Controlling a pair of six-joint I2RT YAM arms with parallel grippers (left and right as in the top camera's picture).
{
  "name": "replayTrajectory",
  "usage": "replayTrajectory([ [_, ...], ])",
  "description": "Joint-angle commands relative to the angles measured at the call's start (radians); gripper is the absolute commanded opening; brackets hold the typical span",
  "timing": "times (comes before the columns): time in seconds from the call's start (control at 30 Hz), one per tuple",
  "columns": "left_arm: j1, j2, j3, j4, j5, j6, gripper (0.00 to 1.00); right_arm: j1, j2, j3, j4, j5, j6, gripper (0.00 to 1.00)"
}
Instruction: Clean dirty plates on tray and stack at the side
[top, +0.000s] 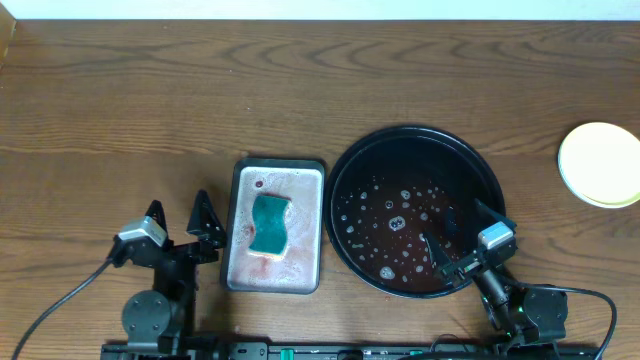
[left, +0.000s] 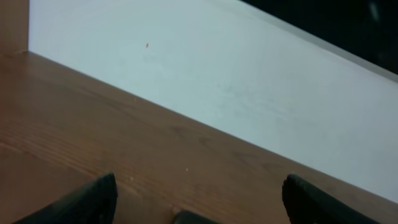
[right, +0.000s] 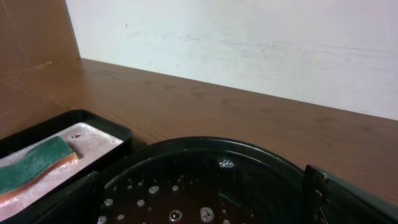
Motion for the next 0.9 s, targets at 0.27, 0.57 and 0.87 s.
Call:
replayTrajectory([
  [0.27,0.002,-0.052,-0.239,0.27,0.012,0.018,0.85,0.007,-0.006,-0.002,-0.004,0.006,-0.015,0.99],
  [0.57,0.002,-0.052,-0.239,0.23,0.01,0.018,0.85,0.007,-0.006,-0.002,-0.004,0.006,-0.015,0.99],
  [0.87,0.002,-0.052,-0.239,0.109,0.01,0.018,0.85,0.007,-0.006,-0.002,-0.004,0.006,-0.015,0.99],
])
